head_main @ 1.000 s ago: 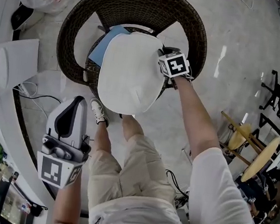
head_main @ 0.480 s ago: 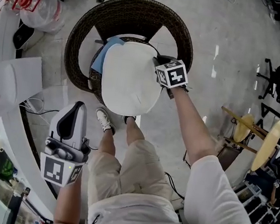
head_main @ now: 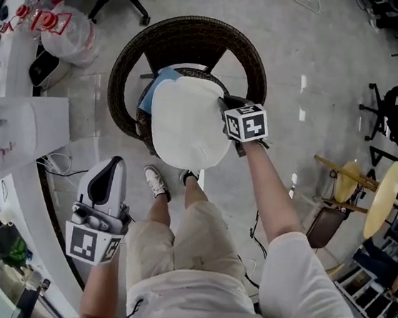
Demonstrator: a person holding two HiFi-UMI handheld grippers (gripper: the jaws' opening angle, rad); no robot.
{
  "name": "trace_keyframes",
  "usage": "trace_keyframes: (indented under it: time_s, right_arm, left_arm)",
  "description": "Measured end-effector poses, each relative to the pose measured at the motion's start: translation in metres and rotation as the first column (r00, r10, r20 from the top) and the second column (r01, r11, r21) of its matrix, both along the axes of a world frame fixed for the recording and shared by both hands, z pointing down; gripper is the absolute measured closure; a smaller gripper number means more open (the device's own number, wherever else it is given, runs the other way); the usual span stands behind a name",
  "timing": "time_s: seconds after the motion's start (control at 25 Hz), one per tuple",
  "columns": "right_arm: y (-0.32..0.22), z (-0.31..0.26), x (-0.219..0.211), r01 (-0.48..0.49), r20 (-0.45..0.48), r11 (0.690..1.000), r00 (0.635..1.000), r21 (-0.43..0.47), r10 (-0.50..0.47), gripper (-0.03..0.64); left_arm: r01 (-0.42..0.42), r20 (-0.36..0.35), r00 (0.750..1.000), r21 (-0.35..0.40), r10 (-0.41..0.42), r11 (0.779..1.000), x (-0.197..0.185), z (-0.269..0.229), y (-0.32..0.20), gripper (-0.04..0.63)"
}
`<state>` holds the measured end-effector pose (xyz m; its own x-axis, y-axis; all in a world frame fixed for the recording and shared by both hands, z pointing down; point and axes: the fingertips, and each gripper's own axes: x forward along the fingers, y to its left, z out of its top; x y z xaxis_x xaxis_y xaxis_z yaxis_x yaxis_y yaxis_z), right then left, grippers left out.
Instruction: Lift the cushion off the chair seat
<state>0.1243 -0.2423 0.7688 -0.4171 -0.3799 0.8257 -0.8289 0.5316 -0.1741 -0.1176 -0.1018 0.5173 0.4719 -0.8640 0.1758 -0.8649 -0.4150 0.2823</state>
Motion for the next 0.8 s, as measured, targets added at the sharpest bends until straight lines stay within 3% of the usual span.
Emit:
trace_keyframes:
  time_s: [0.52, 0.8]
  right_arm:
    - [0.046, -0.085, -0.020, 0.001, 0.091, 0.999, 0.996, 0.043, -0.005, 0.592]
    - [0.049, -0.131, -0.021, -0.101, 0.176, 0.993, 0.981, 0.069, 0.087, 0.593]
  left_arm:
    - [0.015, 0.007, 1.000, 0.067, -0.015, 0.998, -0.016, -0.055, 0.025, 0.578]
    - [0.012, 0.028, 0.999, 0.120, -0.015, 0.993, -0.022, -0.087, 0.024, 0.578]
